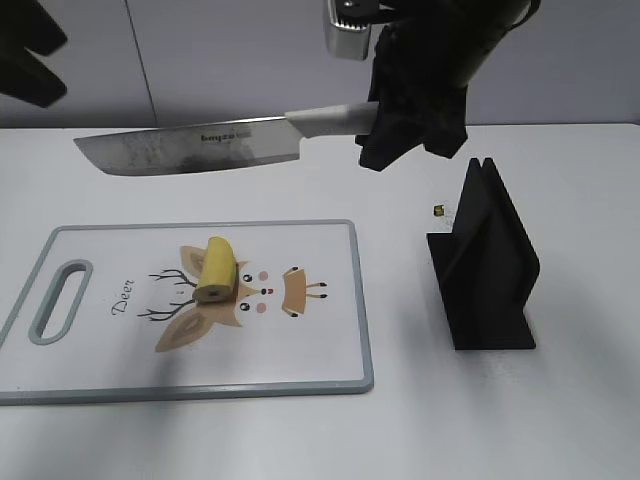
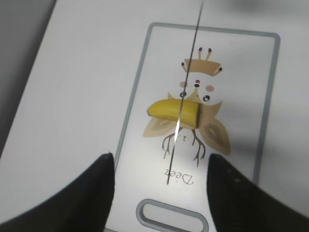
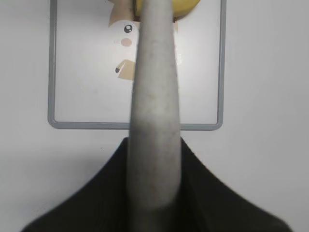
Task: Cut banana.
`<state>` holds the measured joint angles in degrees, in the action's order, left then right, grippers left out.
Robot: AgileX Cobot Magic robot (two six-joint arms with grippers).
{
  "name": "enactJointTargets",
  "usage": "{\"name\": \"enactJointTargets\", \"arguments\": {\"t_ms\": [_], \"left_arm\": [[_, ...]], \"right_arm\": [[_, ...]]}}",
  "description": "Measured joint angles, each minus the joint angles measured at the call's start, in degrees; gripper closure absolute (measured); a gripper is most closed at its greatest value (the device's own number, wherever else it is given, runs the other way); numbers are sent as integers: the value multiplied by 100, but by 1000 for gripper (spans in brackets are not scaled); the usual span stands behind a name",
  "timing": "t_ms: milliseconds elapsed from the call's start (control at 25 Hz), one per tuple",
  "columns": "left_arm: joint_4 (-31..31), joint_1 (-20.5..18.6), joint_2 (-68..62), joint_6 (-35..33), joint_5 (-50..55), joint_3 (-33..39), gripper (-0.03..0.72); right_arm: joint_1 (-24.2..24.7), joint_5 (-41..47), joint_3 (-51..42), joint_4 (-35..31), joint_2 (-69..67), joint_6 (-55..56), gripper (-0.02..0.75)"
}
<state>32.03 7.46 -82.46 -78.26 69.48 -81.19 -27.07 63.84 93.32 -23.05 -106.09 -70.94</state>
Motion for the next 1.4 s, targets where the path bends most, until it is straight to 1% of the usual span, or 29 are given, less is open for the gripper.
{"name": "enactJointTargets", "arguments": {"t_ms": [120, 200, 640, 720, 920, 1000, 1120, 1400], "left_arm": [[-317, 297, -344, -70, 25, 0, 99], [-435, 390, -568, -82, 25, 0, 99], [-426, 427, -1209, -83, -1, 0, 103], [-426, 427, -1238, -83, -21, -4, 124], [-423, 427, -1238, -83, -7, -4, 247], [-423, 427, -1238, -83, 5, -4, 270], [-428, 427, -1274, -83, 12, -4, 282], [-530, 427, -1440, -78, 21, 51, 282]], "right_arm": [[0, 11, 118, -185, -190, -167, 570], [0, 10, 142, -267, -273, -254, 570], [0, 4, 149, -372, -386, -385, 570], [0, 4, 149, -388, -449, -385, 570], [0, -24, 149, -626, -545, -387, 570], [0, -28, 149, -668, -577, -387, 570], [0, -28, 149, -686, -642, -387, 570], [0, -28, 149, -743, -660, -387, 570]]}}
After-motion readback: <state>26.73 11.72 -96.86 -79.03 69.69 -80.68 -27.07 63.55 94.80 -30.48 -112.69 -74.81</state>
